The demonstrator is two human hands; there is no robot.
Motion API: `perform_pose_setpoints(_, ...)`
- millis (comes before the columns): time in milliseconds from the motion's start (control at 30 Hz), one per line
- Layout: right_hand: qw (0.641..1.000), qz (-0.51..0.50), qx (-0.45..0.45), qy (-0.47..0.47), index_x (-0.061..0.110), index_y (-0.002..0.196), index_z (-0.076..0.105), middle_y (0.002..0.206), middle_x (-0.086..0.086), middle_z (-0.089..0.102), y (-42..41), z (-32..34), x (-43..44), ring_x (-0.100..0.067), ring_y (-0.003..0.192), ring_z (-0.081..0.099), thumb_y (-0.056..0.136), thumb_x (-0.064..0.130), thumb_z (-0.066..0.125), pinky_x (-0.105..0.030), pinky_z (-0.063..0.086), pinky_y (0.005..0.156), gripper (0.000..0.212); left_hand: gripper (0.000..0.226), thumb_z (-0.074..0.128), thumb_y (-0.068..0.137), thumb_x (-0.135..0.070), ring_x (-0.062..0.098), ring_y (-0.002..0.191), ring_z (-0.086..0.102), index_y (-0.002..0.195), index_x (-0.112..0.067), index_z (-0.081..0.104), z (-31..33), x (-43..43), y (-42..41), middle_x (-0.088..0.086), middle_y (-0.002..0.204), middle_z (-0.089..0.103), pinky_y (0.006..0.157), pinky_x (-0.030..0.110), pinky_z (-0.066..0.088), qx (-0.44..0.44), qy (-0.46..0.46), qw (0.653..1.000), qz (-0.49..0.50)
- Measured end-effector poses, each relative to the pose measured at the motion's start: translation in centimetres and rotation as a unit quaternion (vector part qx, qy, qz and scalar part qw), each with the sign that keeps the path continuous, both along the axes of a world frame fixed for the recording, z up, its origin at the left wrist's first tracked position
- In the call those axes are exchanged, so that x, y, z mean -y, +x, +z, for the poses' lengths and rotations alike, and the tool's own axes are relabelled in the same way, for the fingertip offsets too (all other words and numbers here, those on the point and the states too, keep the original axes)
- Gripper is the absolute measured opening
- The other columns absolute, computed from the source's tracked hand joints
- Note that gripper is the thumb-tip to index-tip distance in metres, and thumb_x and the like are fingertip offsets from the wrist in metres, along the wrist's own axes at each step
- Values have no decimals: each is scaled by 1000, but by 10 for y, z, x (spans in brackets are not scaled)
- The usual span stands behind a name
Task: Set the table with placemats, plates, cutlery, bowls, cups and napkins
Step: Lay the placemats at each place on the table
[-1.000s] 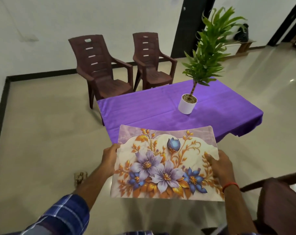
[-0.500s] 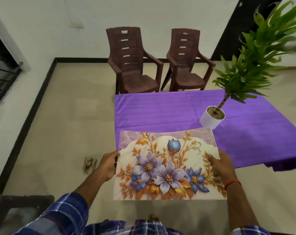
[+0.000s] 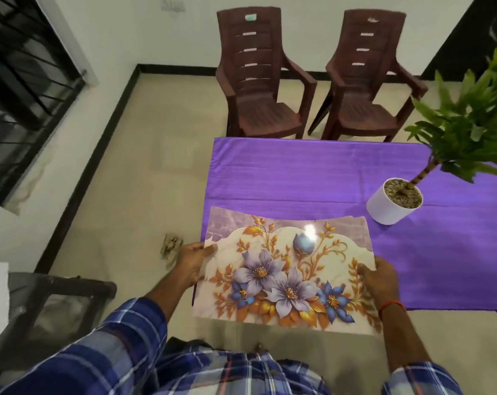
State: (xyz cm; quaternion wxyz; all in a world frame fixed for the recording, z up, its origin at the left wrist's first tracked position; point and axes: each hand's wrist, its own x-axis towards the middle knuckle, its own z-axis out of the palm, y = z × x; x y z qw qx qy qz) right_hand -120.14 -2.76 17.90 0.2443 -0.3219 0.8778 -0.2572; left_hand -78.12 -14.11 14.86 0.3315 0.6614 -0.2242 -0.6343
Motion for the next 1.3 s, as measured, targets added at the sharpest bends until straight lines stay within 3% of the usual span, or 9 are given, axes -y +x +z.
perform_pose_setpoints(133, 1000, 6, -30, 4, -5, 117, 65, 115, -28, 66, -4, -4, 7, -44, 105, 61, 94, 12, 66, -43, 46, 88, 29, 23, 87, 80, -24, 30, 75, 67, 85, -5, 76, 2, 6, -3, 17, 84, 74, 72, 64, 58, 46, -17, 998, 32)
perform_pose_setpoints(233, 999, 12, -33, 7, -4, 119, 64, 119, -28, 65, -7, -7, 15, -45, 108, 60, 95, 14, 65, -46, 46, 90, 30, 20, 84, 85, -26, 21, 66, 63, 86, -8, 74, 2, 5, -5, 4, 74, 69, 46, 29, 56, 118, -37, 992, 36)
perform_pose_setpoints(267, 1000, 9, -29, 7, -4, 120, 63, 120, -28, 65, -7, -6, 18, -46, 110, 59, 95, 14, 65, -45, 46, 91, 31, 19, 84, 85, -23, 20, 67, 61, 85, -7, 74, 0, 5, -5, 4, 74, 68, 48, 24, 51, 153, -58, 986, 29)
perform_pose_setpoints(367, 999, 8, -33, 9, -4, 121, 62, 123, -28, 63, -4, -5, 25, -46, 113, 58, 95, 14, 65, -46, 45, 93, 32, 21, 88, 79, -19, 21, 69, 57, 75, -6, 73, -8, 5, 1, 7, 73, 65, 65, 29, 46, 250, -92, 964, -14)
perform_pose_setpoints(467, 999, -4, -38, 0, -3, 122, 60, 123, -29, 63, -1, -3, 32, -47, 115, 57, 95, 15, 64, -46, 45, 94, 32, 17, 89, 77, -21, 21, 73, 62, 82, -10, 77, -9, 4, 7, 4, 77, 69, 73, 32, 51, 303, -102, 946, -47)
perform_pose_setpoints(567, 999, -3, -54, -3, -1, 116, 59, 119, -31, 63, -4, -11, 38, -48, 112, 57, 94, 16, 64, -47, 45, 91, 28, 24, 90, 75, -16, 15, 70, 60, 97, -12, 79, -7, 2, 8, -1, 77, 67, 68, 24, 49, 325, -127, 935, -67)
perform_pose_setpoints(800, 999, -15, -43, 6, 2, 121, 58, 122, -26, 63, -3, -18, 47, -45, 113, 58, 96, 20, 63, -47, 47, 91, 30, 36, 94, 69, -20, 18, 81, 68, 101, -14, 78, -18, 15, 9, -4, 82, 71, 82, 32, 57, 369, -126, 919, -63)
perform_pose_setpoints(1000, 997, -13, -57, -45, 10, 118, 57, 120, -20, 65, 1, -8, 47, -42, 112, 58, 96, 19, 61, -43, 45, 86, 25, 29, 92, 73, -21, 21, 87, 71, 98, -12, 80, -27, 22, 16, 4, 93, 76, 78, 27, 51, 399, -132, 902, -101)
perform_pose_setpoints(1300, 996, 45, -25, -66, 13, 115, 54, 111, -19, 69, 7, -13, 63, -40, 102, 64, 96, 19, 60, -41, 49, 79, 20, 33, 93, 72, -24, 27, 82, 74, 100, -11, 81, -33, 29, 24, 7, 89, 78, 81, 40, 60, 414, -155, 886, -138)
